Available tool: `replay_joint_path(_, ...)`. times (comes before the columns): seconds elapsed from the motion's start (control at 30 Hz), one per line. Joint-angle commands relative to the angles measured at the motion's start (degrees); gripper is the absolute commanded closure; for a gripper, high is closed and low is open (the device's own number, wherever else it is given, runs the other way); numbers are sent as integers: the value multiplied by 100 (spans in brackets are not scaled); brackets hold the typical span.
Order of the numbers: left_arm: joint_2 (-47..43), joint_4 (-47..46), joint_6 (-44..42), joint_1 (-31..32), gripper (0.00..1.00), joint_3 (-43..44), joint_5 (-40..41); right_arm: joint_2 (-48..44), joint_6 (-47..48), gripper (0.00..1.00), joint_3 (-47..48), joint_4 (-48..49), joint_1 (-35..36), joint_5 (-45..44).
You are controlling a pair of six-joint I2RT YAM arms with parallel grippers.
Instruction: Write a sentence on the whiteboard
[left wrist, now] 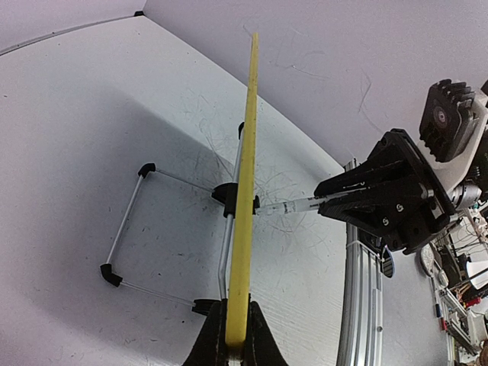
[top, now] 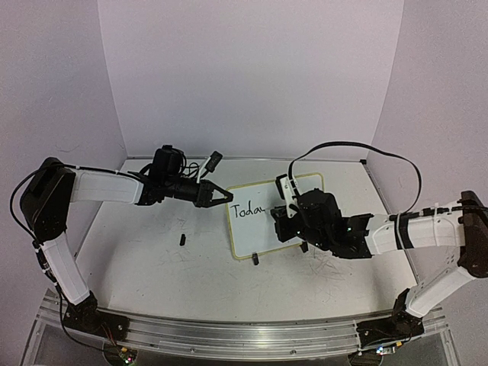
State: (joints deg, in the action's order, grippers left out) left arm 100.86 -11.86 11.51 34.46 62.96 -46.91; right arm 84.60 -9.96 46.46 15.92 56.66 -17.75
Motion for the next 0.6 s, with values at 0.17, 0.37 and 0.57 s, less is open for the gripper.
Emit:
replay_joint_path(0.17,-319,-10,-140,15,100,7,-99,-75,36,100,204,141,-16,-329)
replay_joint_path(0.37,-338,-14,-140,15,100,8,-82,-57,73,100,250,161,-32,-361)
replay_joint_path(0.57,-321,-10,-140,18,100,21,-94,-48,91,100,329,201,-56,-395)
